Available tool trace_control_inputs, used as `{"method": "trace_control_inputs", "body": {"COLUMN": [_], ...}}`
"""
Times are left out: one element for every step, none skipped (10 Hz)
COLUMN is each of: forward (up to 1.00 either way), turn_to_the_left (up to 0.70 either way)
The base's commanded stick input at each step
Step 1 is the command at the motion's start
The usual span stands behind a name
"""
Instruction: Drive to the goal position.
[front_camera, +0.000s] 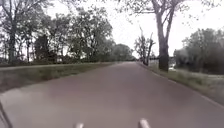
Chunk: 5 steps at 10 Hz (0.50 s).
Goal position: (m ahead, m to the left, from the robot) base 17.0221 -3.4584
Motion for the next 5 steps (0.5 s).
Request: {"method": "trace_control_inputs", "body": {"forward": [0.7,0.7,0.7,0.7,0.7], "turn_to_the_left": [0.0,0.0,0.0,0.0,0.0]}}
